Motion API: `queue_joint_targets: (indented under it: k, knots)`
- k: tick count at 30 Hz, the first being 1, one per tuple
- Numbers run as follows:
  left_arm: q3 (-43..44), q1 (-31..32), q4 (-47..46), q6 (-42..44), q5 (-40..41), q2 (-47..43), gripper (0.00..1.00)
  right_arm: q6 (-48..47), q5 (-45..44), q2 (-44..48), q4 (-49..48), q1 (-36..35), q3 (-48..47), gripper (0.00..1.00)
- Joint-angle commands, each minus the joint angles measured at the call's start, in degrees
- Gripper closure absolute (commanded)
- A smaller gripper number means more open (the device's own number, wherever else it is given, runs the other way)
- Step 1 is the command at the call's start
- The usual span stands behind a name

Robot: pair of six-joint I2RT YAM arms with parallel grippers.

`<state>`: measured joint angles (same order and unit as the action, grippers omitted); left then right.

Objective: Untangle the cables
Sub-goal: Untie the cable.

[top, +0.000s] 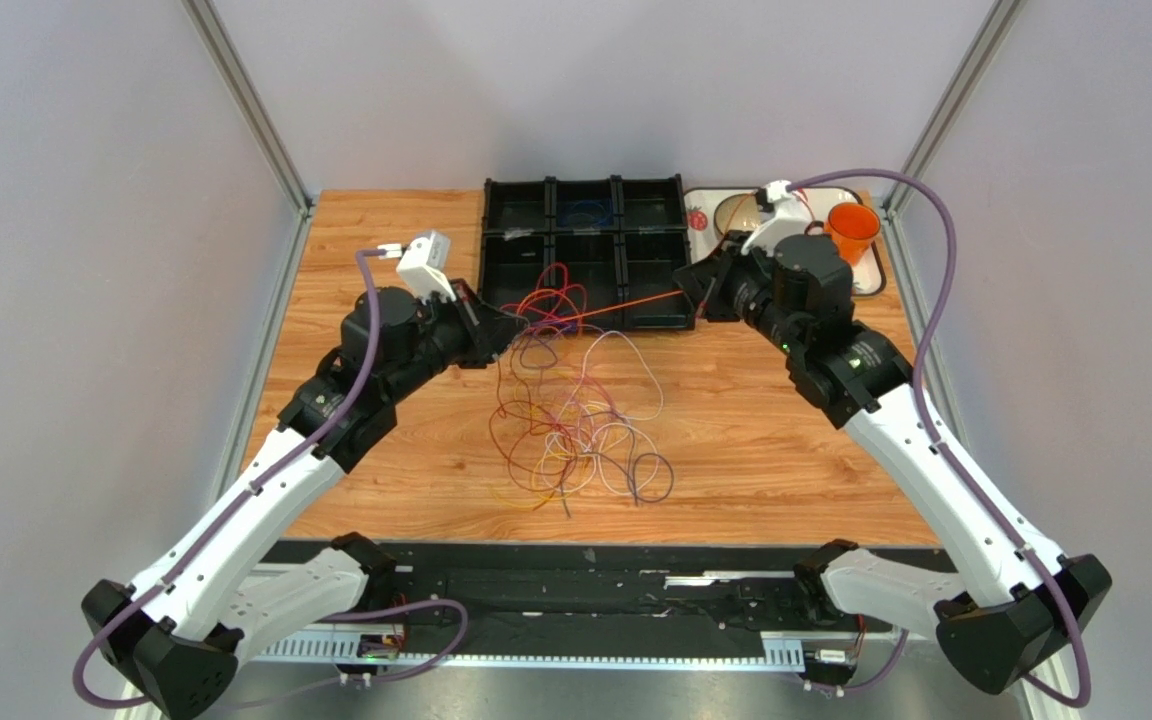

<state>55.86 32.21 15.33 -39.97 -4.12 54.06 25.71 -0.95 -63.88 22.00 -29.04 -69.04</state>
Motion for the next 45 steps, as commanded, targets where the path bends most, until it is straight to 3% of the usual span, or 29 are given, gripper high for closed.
queue_joint_targets:
  k: [1,4,6,9,17,21,24,36,45]
  knots:
    - [-0.1,-5.7,20.4,3.2,13.7,-3.8,0.93,-2.0,-13.9,4.6,0.7,10.4,-1.2,1.0]
    - [1.9,-6.3,23.4,3.0,14.8,-6.0,0.88,-1.0,-12.0,4.3,0.9,11.0,-1.1,1.0]
    - [2.7,-6.3,24.3,3.1,14.4,-6.9,0.78,-1.0,-11.7,3.9,0.9,10.9,-1.3,1.0]
    - [3.6,-6.3,25.6,3.4,14.2,-8.2,0.74,-1.1,-12.3,3.4,1.3,11.1,-1.9,1.0]
    - [-1.6,-6.3,23.3,2.3,11.9,-7.5,0.85,1.0,-6.4,2.4,0.9,11.4,-5.7,1.0]
    - [-6.6,-6.3,10.6,3.4,-3.0,-7.0,0.5,1.5,-0.7,1.7,0.4,11.3,-8.4,1.0]
    - [-11.2,-4.6,2.9,2.1,-5.5,-6.1,0.37,1.6,4.6,1.0,0.8,11.1,-10.9,1.0]
    - [-4.5,7.9,-14.8,5.2,-7.7,18.1,0.35,1.1,11.6,-2.4,3.8,8.6,-26.8,1.0]
    - [-1.9,9.6,-23.5,2.2,-8.0,35.6,0.44,3.6,15.8,-7.0,0.2,8.0,-40.6,1.0]
